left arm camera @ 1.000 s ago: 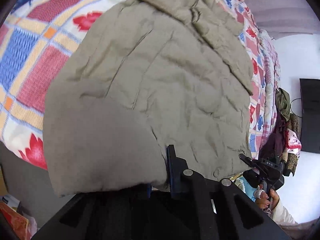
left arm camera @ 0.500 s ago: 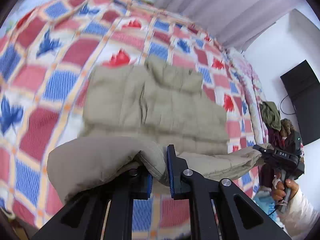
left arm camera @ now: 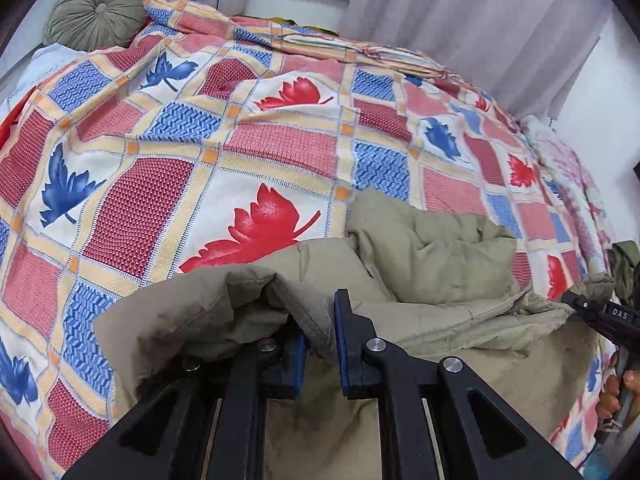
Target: Fold large clothes
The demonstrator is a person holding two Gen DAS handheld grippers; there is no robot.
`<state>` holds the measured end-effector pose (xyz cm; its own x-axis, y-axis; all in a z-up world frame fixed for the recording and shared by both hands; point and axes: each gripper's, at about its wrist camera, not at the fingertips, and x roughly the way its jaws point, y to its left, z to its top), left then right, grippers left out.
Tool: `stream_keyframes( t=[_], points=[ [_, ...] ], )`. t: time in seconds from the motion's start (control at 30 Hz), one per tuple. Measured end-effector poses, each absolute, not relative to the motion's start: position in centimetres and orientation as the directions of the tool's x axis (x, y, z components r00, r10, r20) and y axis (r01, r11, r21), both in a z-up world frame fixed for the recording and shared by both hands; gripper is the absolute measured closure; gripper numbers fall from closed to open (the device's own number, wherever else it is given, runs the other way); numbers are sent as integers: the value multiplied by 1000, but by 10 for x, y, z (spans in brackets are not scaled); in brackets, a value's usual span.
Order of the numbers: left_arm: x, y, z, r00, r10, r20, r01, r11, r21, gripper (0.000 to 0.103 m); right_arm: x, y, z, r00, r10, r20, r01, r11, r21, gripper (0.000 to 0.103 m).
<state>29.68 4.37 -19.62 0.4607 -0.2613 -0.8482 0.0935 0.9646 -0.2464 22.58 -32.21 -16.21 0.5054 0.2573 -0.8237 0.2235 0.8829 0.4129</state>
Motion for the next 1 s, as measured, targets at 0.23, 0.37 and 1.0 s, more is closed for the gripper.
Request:
stream_keyframes(
  t=[0.23, 0.37, 1.0],
  points=[
    [312, 30, -227, 444, -187, -876, 58, 982, -180, 89, 253, -321, -233, 461, 211, -862, 298, 878, 374, 94],
    [303, 42, -200, 452, -235, -861, 85, 972, -221, 79, 252, -325, -225, 467, 222, -856, 316, 862, 396, 92],
    [297, 30, -263, 459, -84, -884, 41, 996, -74, 77, 223, -324, -244, 377, 149, -914, 258, 931, 258, 93]
  ],
)
